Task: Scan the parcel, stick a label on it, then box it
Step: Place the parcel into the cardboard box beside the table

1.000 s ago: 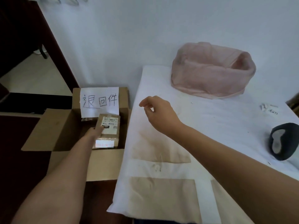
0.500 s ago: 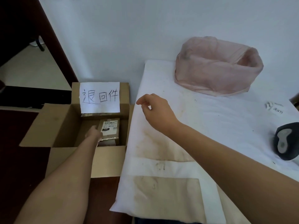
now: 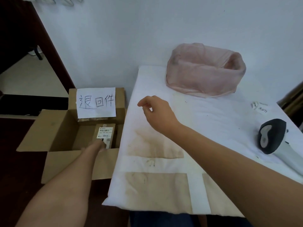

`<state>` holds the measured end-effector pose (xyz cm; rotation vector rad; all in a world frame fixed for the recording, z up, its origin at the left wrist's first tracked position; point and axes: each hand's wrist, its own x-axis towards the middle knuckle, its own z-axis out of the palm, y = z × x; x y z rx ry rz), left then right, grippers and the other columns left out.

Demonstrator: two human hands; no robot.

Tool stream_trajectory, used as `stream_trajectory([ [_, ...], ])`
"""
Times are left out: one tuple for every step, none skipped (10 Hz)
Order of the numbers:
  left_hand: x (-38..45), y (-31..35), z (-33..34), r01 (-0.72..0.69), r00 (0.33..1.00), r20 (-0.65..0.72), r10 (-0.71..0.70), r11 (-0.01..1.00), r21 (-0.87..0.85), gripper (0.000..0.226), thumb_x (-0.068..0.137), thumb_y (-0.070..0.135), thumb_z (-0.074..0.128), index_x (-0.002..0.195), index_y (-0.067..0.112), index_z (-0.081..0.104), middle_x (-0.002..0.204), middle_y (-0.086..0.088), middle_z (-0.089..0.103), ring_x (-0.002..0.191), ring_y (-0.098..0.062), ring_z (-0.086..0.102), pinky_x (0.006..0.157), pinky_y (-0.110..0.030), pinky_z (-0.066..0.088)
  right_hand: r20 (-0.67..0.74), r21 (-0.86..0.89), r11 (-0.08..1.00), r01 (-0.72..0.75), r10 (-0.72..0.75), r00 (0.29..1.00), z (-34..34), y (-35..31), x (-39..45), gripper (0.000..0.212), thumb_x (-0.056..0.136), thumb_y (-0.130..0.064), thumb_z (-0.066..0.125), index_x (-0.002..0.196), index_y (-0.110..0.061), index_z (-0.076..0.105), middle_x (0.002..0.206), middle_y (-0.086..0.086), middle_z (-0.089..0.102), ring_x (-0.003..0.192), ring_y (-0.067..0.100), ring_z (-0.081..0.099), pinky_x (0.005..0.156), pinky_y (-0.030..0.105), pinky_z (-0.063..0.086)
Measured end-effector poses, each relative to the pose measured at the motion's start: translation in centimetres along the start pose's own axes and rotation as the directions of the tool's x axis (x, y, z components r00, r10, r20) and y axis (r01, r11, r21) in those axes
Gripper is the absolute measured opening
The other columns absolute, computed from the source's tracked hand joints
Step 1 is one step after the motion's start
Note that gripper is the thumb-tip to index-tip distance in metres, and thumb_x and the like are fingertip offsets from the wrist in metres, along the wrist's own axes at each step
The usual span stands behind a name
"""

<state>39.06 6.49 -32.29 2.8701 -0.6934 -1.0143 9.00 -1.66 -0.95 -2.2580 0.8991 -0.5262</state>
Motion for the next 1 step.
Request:
stream_trajectory([
  [-1.13,0.56,-1.35,0.036,0.998,-0.047,-0.039,0.998,-0.053,0.049,0.092,0.030,0.052,0.138,0.012,0.055,0.138,-0.018,0.056,0.124,-0.038,0.054,0.107,-0.049,0.043,-0.025,0.008,1.000,-0.003,0.003,1.000,-0.15,-0.53,-0.08,0.029,0.097,-0.009,0.043,0.113,-0.015,0.066,0.116,0.005,0.062,0.105,0.016,0.058,0.087,0.021,0.042],
])
